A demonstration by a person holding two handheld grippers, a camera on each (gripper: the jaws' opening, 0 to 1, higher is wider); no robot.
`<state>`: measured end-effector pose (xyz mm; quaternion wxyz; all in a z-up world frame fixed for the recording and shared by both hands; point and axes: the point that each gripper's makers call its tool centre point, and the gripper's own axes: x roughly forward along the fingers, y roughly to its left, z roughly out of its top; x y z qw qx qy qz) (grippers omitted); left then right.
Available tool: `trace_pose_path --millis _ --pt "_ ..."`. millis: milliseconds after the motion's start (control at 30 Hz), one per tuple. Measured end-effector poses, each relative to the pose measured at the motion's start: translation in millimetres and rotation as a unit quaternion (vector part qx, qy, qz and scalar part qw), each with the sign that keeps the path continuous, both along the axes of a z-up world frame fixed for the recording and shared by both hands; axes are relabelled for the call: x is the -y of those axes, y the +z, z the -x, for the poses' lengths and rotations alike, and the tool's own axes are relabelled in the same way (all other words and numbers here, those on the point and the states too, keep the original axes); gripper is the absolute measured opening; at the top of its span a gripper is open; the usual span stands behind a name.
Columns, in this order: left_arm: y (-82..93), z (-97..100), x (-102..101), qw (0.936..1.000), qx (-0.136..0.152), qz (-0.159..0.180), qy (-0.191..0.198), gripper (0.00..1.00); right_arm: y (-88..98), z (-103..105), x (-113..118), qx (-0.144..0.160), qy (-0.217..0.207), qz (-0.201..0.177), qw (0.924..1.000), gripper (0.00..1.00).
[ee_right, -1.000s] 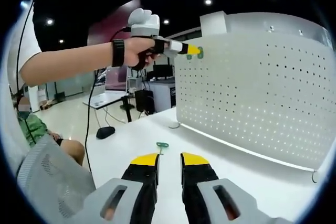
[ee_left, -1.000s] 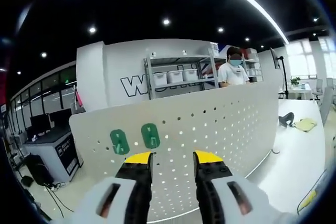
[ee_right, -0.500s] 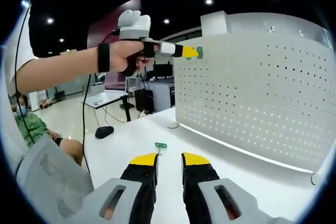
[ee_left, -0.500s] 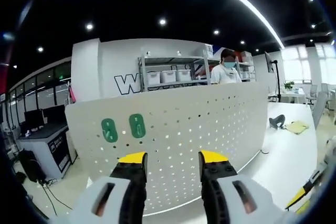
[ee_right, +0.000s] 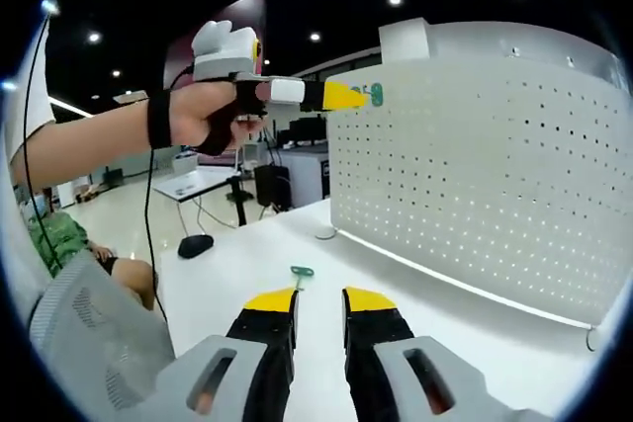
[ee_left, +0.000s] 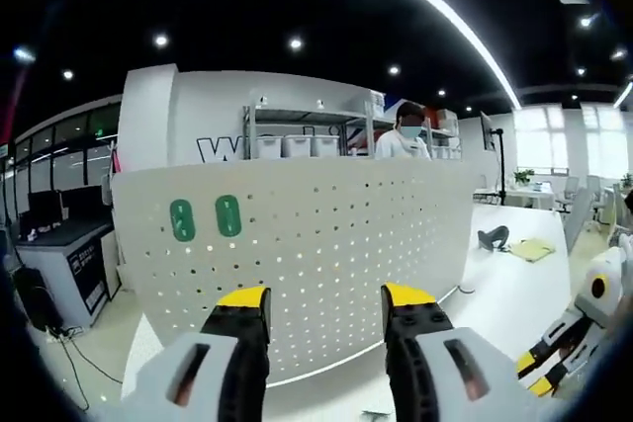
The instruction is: Insert the hook assembly into the mounting plate slot until the hook locks in place.
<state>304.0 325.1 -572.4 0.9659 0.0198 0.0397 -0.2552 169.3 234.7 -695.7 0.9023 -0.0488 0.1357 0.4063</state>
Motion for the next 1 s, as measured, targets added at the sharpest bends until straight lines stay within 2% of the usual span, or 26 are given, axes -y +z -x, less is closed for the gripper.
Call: trace_pose_path --millis 233,367,433,733,800,1000 --pt "-18.9 19.5 3 0.9998 -0.015 0.001 -0.010 0.50 -1.8 -5 0 -0.002 0.004 0.009 1.0000 0.17" --pt "-25.8 32.2 7 0.9995 -0.016 0.014 -0.022 0.53 -3.9 -9 0 -0.003 0.006 0.019 0.9998 0.17" --pt "-32.4 38.0 7 0.9994 -0.023 0.005 -0.025 0.53 -4.4 -10 0 -0.005 0.007 0.019 0.9998 0.18" --pt "-48.6 61.9 11 0.9983 -0.031 0.006 -0.048 0.61 -11.8 -16 -1 -0.012 0.017 0.039 0.9990 0.18" --pt "-54.5 68.4 12 0.9980 -0.035 -0.004 -0.052 0.62 -13.5 -18 -1 -0.013 0.020 0.044 0.9987 0.19" --pt "-67.8 84.1 13 0.9971 -0.046 0.001 -0.061 0.65 -18.8 -25 -2 -0.019 0.024 0.056 0.9979 0.20"
